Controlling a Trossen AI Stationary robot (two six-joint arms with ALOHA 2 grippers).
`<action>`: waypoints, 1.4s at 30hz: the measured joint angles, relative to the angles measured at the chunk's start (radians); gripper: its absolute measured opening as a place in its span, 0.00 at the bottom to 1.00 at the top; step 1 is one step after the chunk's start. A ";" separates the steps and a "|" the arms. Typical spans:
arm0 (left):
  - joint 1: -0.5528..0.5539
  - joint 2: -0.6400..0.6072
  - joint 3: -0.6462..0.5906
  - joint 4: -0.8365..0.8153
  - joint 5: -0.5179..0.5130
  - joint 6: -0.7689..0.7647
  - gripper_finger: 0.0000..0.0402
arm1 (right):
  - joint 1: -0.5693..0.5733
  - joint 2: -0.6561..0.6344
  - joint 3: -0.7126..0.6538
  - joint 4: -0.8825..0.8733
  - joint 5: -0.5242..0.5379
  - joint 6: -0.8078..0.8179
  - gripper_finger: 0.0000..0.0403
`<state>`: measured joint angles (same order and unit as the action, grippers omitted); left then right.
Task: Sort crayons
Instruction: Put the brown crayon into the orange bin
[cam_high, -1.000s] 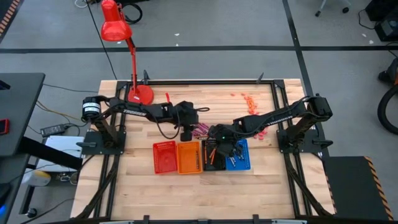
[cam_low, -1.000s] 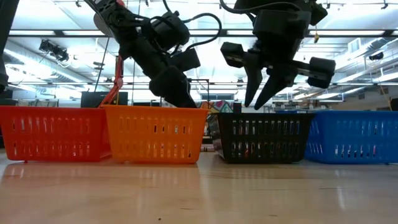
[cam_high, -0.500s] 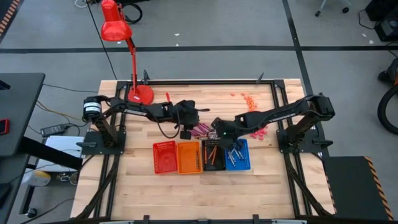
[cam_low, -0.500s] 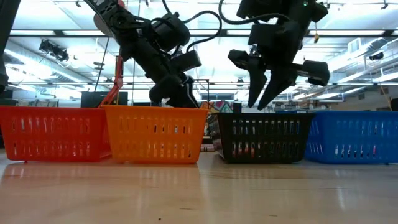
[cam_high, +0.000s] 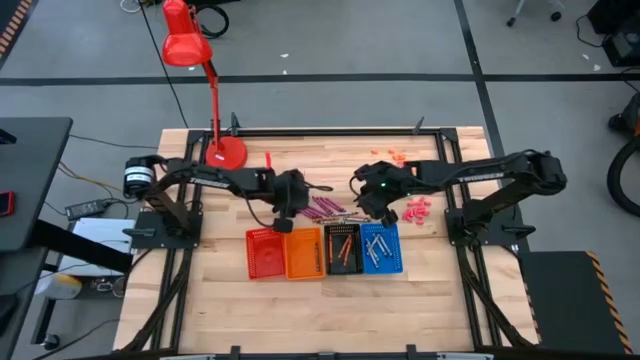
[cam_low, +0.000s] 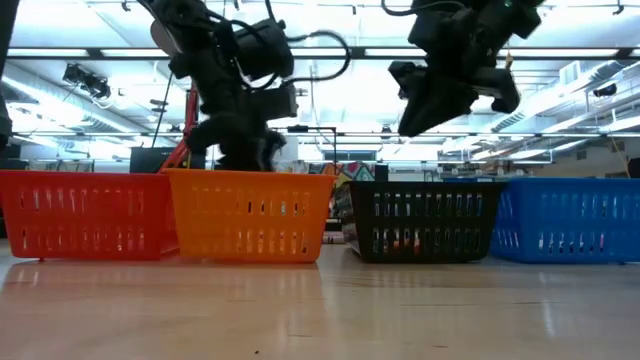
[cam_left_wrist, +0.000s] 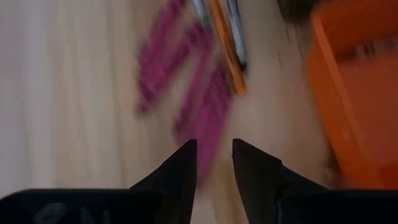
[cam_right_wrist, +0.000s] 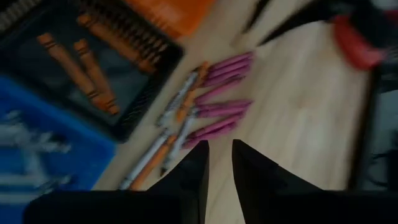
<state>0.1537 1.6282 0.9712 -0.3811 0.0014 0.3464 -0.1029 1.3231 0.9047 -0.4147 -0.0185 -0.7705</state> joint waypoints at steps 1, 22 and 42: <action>-0.005 -0.001 -0.001 -0.023 0.000 -0.017 0.28 | -0.008 -0.017 -0.024 0.042 0.002 -0.001 0.18; -0.054 0.001 0.000 -0.114 -0.353 -0.116 0.28 | -0.099 -0.136 -0.186 0.521 0.235 0.044 0.18; 0.004 0.037 -0.009 0.064 -0.584 -0.151 0.28 | -0.049 -0.135 -0.186 0.528 0.235 0.061 0.18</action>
<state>0.1575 1.6648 0.9618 -0.3168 -0.5826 0.1953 -0.1519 1.1885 0.7191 0.1131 0.2161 -0.7090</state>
